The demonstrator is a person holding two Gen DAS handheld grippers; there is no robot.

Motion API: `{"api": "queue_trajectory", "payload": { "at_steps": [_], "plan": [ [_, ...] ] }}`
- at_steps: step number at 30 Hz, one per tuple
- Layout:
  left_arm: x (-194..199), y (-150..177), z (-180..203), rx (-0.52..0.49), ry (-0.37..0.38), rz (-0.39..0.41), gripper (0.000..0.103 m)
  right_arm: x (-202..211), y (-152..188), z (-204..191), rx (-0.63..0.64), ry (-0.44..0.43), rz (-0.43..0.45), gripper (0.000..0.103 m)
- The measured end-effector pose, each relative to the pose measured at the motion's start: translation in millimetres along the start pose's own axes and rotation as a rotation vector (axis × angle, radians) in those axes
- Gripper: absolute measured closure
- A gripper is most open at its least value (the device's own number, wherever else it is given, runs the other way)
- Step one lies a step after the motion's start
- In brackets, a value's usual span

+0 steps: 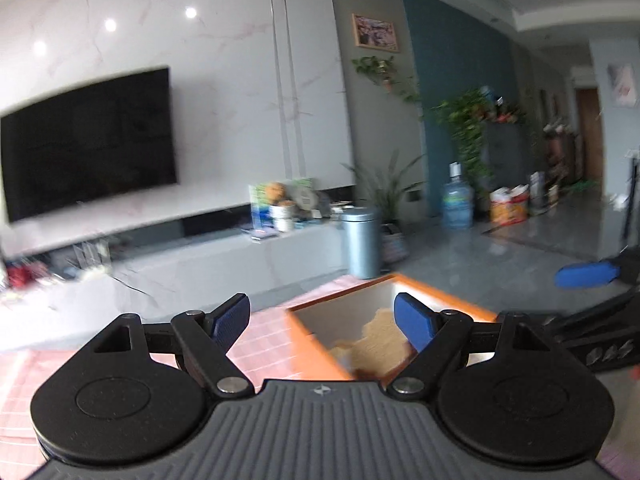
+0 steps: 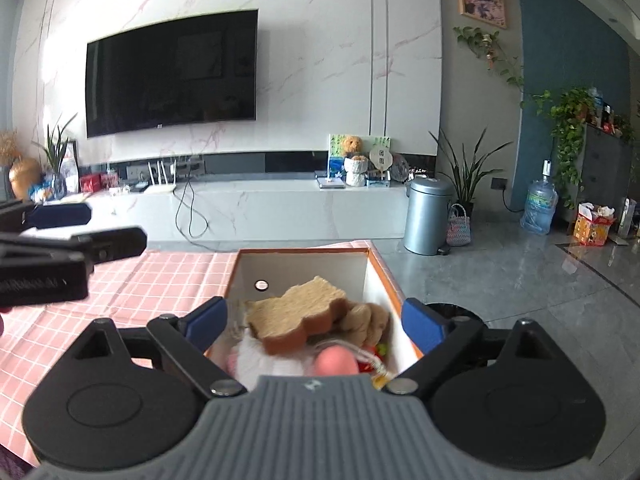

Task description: Organize soft objects

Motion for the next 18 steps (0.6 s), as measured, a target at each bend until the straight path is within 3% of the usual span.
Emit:
{"api": "queue_trajectory", "payload": {
  "at_steps": [2,9,13,18],
  "plan": [
    [4,9,1,-0.016,-0.021,-0.011,0.007,11,9,-6,-0.020,0.003,0.018,0.003],
    [12,47,-5,0.124,-0.093,-0.110,0.007,32,46,-28,-0.016,0.068,0.068,0.003],
    [2,64,-11,0.192,-0.073,-0.205,0.007,28,65,-35,-0.040,0.095,0.016,0.003],
    [-1,76,-15,0.157,-0.108,-0.256,0.007,21,92,-41,-0.032,0.133,-0.042,0.003]
  ]
}}
Point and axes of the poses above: each gripper's, at about its wrist camera, not at the fingertips, and x roughly against the way its jaws point, z to its right, y to its underside, the point moved 3 cm from there along -x, roughly the way its jaws point, and after that the axes turned 2 degrees about -x, right-handed, at the moved point
